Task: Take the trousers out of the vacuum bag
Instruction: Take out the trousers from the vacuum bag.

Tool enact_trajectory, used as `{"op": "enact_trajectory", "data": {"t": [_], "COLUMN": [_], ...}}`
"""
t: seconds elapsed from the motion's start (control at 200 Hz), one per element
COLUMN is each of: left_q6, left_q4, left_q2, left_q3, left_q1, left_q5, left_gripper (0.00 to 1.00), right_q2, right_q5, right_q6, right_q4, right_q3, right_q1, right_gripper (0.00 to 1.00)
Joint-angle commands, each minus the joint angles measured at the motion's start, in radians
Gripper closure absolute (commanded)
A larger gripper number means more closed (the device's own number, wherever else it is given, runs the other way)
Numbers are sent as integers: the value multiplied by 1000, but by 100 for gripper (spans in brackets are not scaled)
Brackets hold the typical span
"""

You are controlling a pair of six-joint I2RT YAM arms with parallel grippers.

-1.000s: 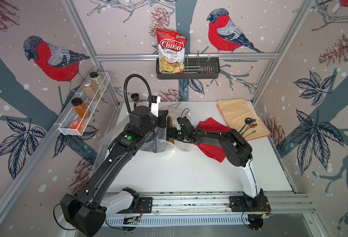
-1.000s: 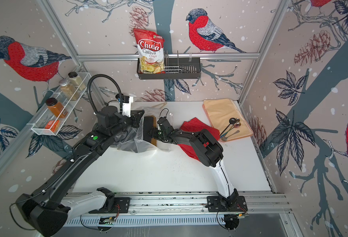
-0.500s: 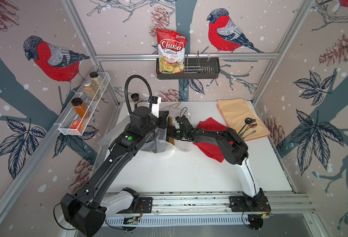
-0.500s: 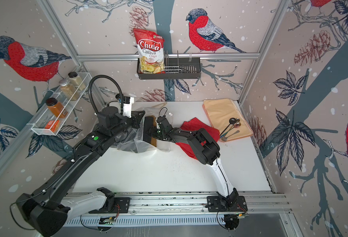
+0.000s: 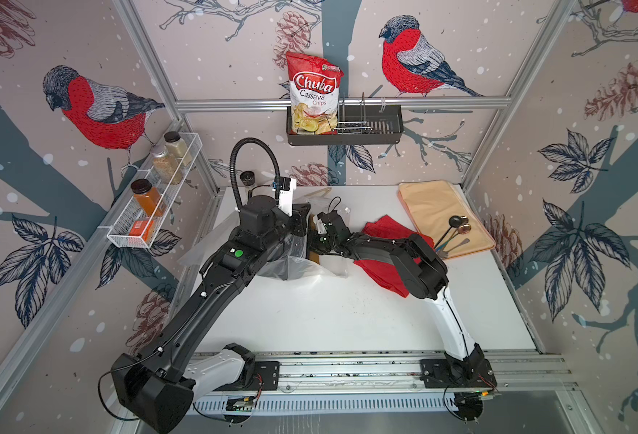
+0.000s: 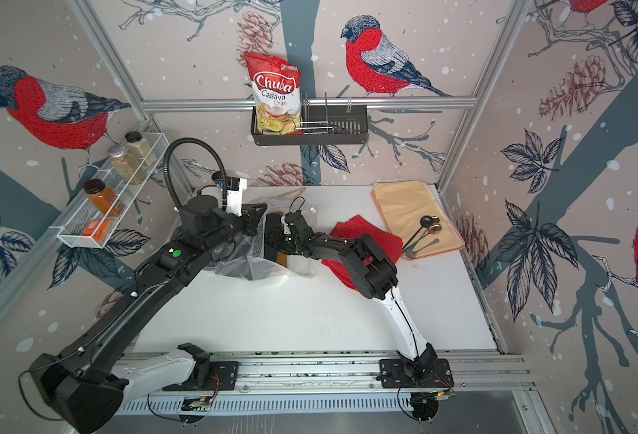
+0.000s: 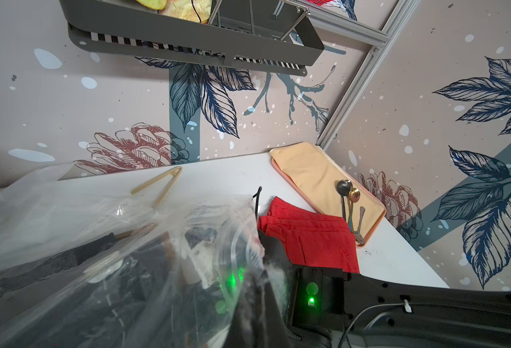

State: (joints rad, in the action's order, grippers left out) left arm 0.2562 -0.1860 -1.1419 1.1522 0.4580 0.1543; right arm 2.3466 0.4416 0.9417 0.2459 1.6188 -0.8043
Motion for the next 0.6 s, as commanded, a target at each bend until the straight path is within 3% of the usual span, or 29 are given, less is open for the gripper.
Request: {"op": "enact_trajectory", "data": {"t": [0.0,0.35,0.425,0.595], "left_q6": [2,4,5,7], "left_q4": [90,93,97,106], "left_q2": [-1,-5,-5,-2], "left_q3": [4,-1,-3,-18], "left_q1": [5,10,11,12], "left_q5": [25,28,28,11], "left_gripper": [100,100,100,100], "right_q2": [21,63,76,61], "right_q5": [47,79,84,72], "right_q6": [29,45,42,29], "right_q4": [51,78,63,40], "right_q3": [9,57,74,62], "right_q1": [-2,-4,-4,-3], "right_gripper": [42,45,53,84]}}
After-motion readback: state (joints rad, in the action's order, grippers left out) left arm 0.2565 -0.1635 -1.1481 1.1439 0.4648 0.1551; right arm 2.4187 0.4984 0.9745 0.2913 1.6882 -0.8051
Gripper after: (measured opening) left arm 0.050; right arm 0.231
